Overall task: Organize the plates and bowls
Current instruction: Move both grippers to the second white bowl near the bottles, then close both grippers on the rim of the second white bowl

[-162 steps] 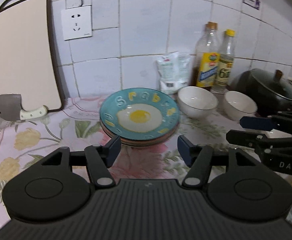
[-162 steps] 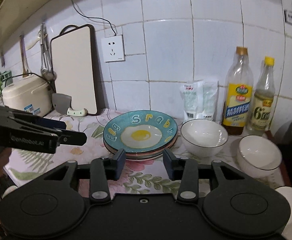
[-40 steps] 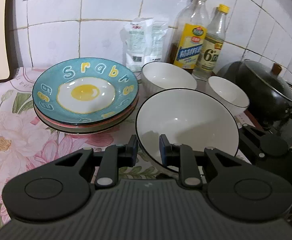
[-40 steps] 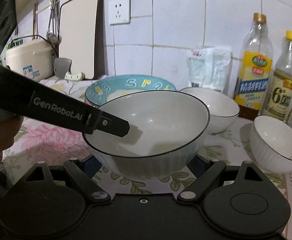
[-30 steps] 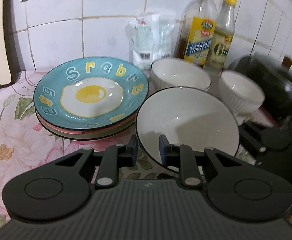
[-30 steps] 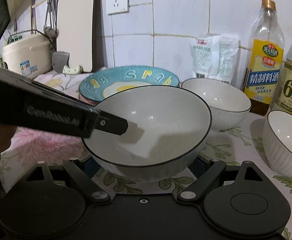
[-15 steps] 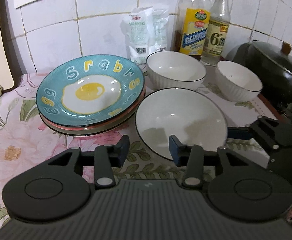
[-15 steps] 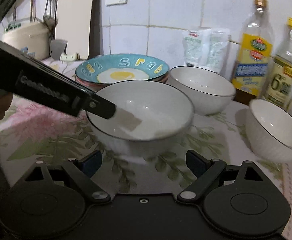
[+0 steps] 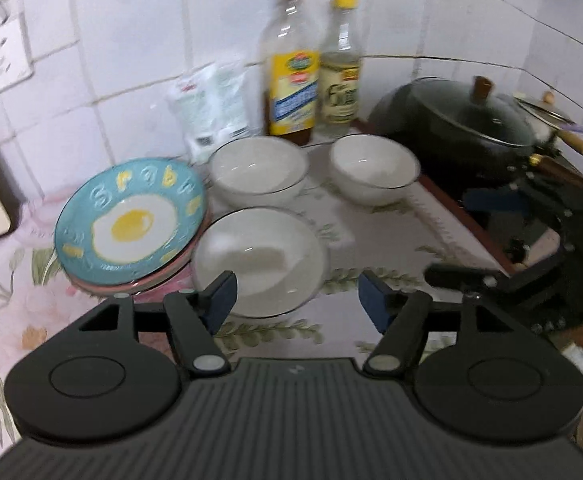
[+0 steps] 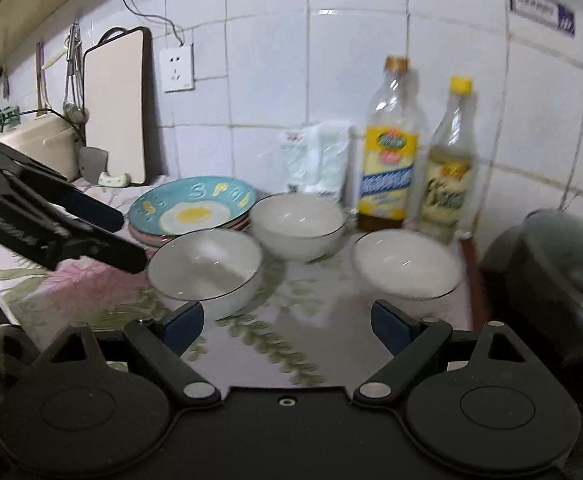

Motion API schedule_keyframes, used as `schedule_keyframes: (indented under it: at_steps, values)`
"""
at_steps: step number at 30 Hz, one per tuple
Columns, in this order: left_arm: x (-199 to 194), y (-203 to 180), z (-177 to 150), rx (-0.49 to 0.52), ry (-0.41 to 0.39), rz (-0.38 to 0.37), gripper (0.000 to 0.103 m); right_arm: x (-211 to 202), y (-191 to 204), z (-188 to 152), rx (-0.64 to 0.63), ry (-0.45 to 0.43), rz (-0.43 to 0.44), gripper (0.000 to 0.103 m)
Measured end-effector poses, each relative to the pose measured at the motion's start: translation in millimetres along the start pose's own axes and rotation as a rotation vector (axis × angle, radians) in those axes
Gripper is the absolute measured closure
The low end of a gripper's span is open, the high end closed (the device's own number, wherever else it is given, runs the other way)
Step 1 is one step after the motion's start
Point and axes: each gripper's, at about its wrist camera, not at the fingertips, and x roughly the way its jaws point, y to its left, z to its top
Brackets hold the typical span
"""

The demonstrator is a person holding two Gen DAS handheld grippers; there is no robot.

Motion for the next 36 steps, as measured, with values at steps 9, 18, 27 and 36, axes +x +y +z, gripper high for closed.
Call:
schedule_keyframes:
  at_steps: [9,18,27,36]
  values:
    - [-2.6,-45.6,47.2,0.093,-0.065,0.003,0.018,-7.1,-45.6,28.0,0.112,0.057,-0.040,0.010]
    - [75.0,-43.3,89.9,-0.082,0.091,-0.077,0.021,35.8,-104.2,28.7,0.382,0.103,-0.117,0.027]
    - [144.5,-42.4,100.1,-0.183,0.128,-0.022,0.048,81.8,-126.2,20.5,0.454,0.126,-0.205,0.041]
    - [191.3,-37.2,95.9,-0.228,0.187,0.016,0.069,113.7,-144.1,5.4,0.542,0.176,-0.217,0.059]
